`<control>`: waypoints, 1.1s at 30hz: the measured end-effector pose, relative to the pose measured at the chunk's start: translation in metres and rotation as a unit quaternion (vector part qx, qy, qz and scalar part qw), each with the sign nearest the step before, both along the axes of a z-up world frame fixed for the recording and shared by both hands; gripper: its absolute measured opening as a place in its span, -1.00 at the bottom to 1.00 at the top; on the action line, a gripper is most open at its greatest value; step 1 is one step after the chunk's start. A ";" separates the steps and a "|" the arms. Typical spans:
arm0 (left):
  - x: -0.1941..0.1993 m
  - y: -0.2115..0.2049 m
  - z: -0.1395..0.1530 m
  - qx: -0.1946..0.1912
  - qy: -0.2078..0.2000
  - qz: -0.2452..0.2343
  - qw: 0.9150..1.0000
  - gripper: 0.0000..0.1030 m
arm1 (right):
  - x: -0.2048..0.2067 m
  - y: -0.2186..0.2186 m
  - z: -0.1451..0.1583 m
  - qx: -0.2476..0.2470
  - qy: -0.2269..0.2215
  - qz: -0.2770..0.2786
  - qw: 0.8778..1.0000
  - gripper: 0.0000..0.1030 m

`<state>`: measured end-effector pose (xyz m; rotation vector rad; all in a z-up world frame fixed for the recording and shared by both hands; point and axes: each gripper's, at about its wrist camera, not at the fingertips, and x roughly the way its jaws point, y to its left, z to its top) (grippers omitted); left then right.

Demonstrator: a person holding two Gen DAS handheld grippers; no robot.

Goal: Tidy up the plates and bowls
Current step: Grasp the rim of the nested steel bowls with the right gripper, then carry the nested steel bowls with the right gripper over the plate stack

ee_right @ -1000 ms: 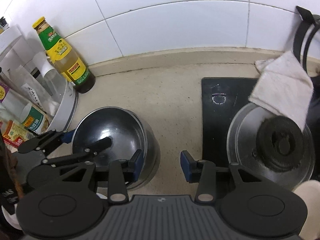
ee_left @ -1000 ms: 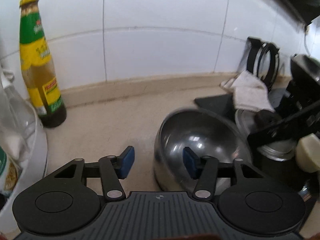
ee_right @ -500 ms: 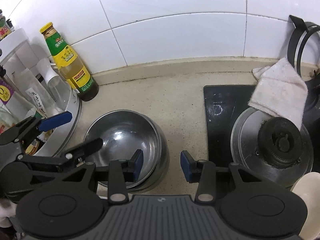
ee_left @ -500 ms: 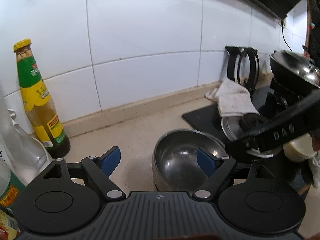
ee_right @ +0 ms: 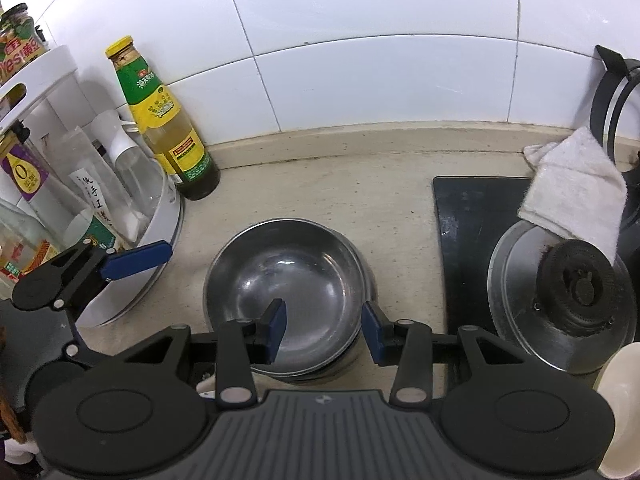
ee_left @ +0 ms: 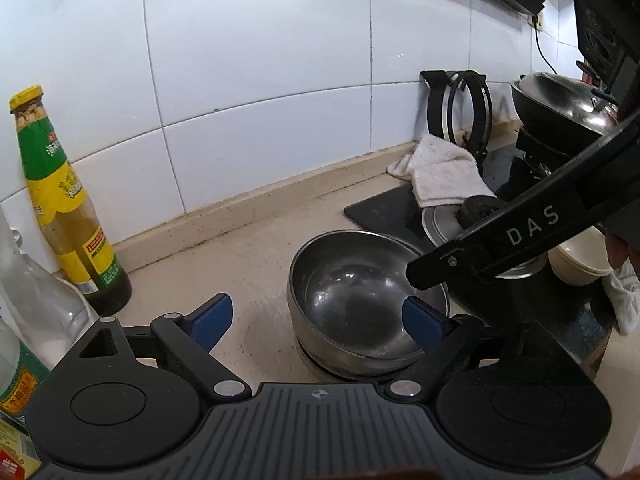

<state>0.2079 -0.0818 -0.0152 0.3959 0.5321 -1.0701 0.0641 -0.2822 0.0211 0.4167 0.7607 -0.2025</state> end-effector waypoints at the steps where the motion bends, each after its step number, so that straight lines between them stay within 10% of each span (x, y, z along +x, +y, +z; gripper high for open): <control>1: 0.000 0.001 -0.001 0.001 -0.001 -0.002 1.000 0.85 | 0.000 0.001 0.000 0.000 0.000 0.000 1.000 -0.14; 33: 0.008 0.020 -0.020 0.015 0.007 -0.085 0.996 1.00 | 0.002 0.009 -0.010 0.020 0.019 -0.046 0.999 -0.02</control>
